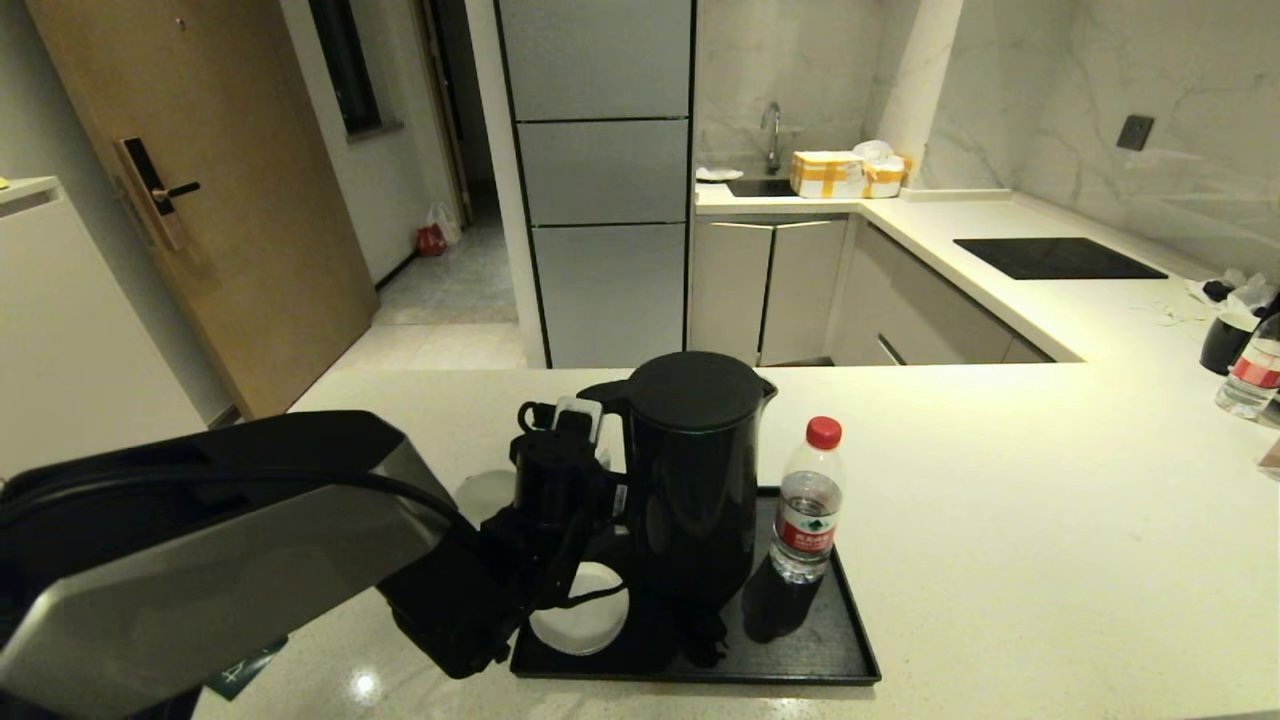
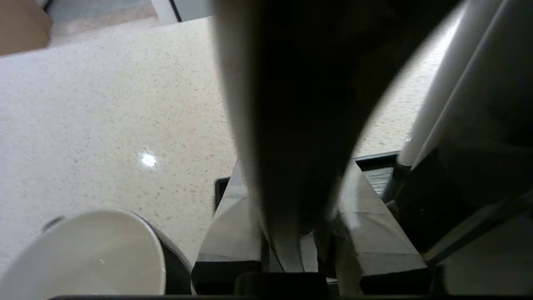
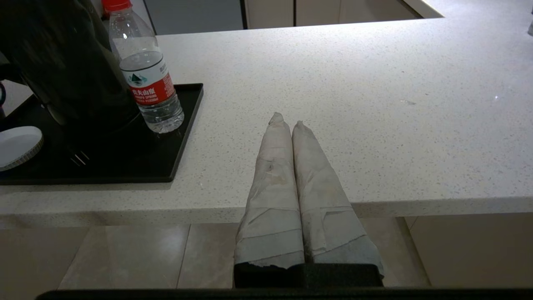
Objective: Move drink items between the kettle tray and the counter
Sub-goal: Return the kettle to its original position
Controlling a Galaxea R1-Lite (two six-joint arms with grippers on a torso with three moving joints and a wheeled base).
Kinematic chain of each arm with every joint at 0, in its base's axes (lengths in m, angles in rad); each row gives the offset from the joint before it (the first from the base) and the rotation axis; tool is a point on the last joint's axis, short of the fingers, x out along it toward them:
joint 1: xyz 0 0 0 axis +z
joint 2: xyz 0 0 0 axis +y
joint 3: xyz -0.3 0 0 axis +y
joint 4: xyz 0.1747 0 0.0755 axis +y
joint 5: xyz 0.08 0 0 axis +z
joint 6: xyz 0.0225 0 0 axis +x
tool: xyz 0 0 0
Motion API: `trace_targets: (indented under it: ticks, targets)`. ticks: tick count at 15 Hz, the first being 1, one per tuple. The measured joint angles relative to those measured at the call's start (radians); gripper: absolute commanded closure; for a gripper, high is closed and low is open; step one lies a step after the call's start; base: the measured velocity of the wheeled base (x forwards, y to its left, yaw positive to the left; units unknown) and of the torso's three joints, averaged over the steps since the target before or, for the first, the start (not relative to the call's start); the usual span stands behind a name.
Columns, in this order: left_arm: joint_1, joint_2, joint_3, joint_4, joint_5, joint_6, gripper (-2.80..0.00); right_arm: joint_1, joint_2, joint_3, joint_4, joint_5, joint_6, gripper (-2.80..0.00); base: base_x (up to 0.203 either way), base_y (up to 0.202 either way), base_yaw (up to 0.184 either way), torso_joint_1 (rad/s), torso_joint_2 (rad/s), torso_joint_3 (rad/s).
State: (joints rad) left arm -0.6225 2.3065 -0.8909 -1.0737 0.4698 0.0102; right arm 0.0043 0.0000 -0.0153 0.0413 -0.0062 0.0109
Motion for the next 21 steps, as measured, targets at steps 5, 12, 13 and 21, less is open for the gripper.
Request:
trace_targets:
  ticks: [5,12,13,21]
  targets:
    - [0.022,0.045,-0.014,-0.057,0.007,0.068,-2.8,0.0,0.0,0.0,-0.001,0.0,0.0,0.0,0.0,0.0,0.0,0.0,0.0,0.0]
    - [0.015,0.035,-0.028,-0.055,0.019,0.077,-2.8,0.0,0.0,0.0,0.0,0.0,0.0,0.0,0.0,0.0,0.0,0.0,0.0,0.0]
    - [0.015,0.033,-0.032,-0.055,0.024,0.086,-2.8,0.0,0.0,0.0,0.0,0.0,0.0,0.0,0.0,0.0,0.0,0.0,0.0,0.0]
    - [0.015,0.009,-0.036,-0.057,0.036,0.125,-2.8,0.0,0.0,0.0,0.0,0.0,0.0,0.0,0.0,0.0,0.0,0.0,0.0,0.0]
